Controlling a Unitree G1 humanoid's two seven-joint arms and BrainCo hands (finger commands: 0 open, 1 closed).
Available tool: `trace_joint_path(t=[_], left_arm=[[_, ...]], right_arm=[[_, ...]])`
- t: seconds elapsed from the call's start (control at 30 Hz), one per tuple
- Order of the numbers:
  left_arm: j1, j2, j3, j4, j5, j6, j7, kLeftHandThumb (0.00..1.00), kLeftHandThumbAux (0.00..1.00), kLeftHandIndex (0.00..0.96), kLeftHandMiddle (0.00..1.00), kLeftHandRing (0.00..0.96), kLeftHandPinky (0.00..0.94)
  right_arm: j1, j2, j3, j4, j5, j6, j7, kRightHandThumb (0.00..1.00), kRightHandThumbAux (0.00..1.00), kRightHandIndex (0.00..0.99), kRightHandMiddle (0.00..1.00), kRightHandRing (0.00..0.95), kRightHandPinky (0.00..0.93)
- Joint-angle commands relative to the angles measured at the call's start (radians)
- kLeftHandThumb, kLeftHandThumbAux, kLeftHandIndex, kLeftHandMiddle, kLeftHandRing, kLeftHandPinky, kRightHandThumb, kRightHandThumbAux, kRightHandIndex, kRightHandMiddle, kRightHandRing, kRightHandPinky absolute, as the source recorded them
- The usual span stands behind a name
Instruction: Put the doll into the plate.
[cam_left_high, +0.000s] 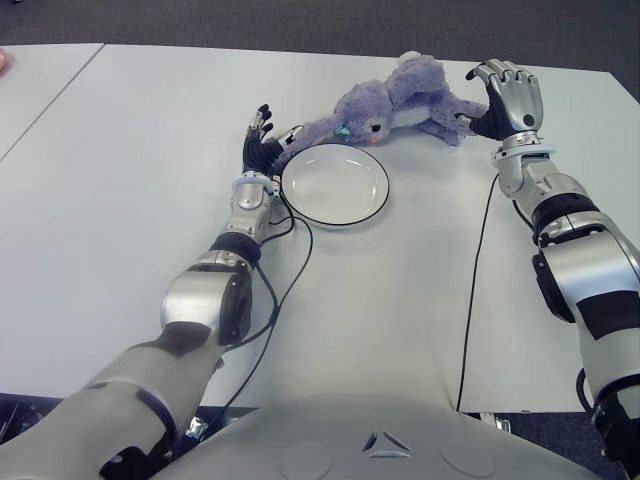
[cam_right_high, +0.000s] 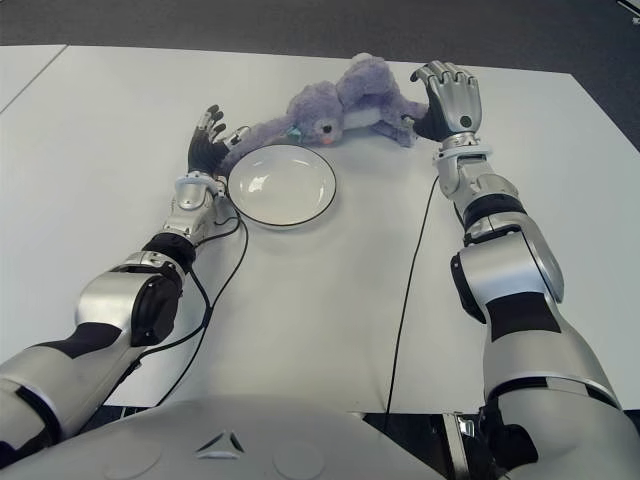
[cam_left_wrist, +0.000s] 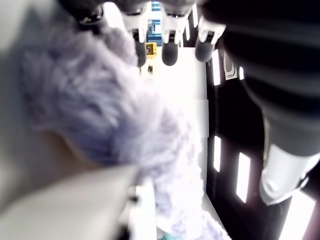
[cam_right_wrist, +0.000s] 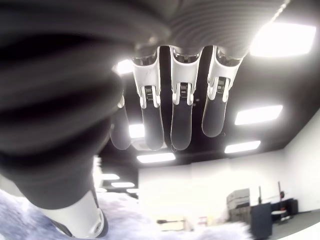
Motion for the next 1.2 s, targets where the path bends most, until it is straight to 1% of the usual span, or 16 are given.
trace_joint_path(t=[0.03, 0.27, 0.6, 0.77, 1.1, 1.2], left_arm=[[0.192, -0.042, 0.006, 0.138, 0.007, 0.140, 0.016, 0.000, 0.678, 0.068, 0.087, 0.087, 0.131], [0.189, -0.043, 0.005, 0.138, 0.008, 0.143, 0.018, 0.000, 0.681, 0.065, 0.087, 0.088, 0.128], [0.188, -0.045, 0.007, 0.138, 0.006, 0.142, 0.022, 0.000, 0.685, 0.061, 0.095, 0.095, 0.129], [0.188, -0.046, 0.008, 0.138, 0.005, 0.142, 0.022, 0.000, 0.690, 0.060, 0.095, 0.097, 0.126], [0.187, -0.047, 0.010, 0.138, 0.003, 0.143, 0.017, 0.000, 0.688, 0.057, 0.093, 0.093, 0.123], [0.188, -0.048, 0.011, 0.138, 0.001, 0.141, 0.015, 0.000, 0.689, 0.056, 0.090, 0.091, 0.123]], right_arm=[[-0.015, -0.020, 0.028, 0.011, -0.026, 0.023, 0.003, 0.268, 0.820, 0.289, 0.277, 0.268, 0.273], [-0.024, -0.034, 0.038, 0.011, -0.029, 0.037, -0.002, 0.291, 0.826, 0.294, 0.281, 0.276, 0.282], [-0.031, -0.062, 0.051, 0.016, -0.038, 0.068, 0.027, 0.344, 0.829, 0.290, 0.261, 0.261, 0.269], [-0.033, -0.063, 0.060, 0.018, -0.040, 0.080, 0.058, 0.319, 0.830, 0.277, 0.242, 0.242, 0.240], [-0.033, -0.016, 0.043, 0.022, -0.006, 0.100, 0.188, 0.271, 0.800, 0.189, 0.133, 0.108, 0.068], [-0.034, 0.017, 0.031, 0.022, 0.015, 0.085, 0.246, 0.231, 0.788, 0.162, 0.096, 0.072, 0.039]])
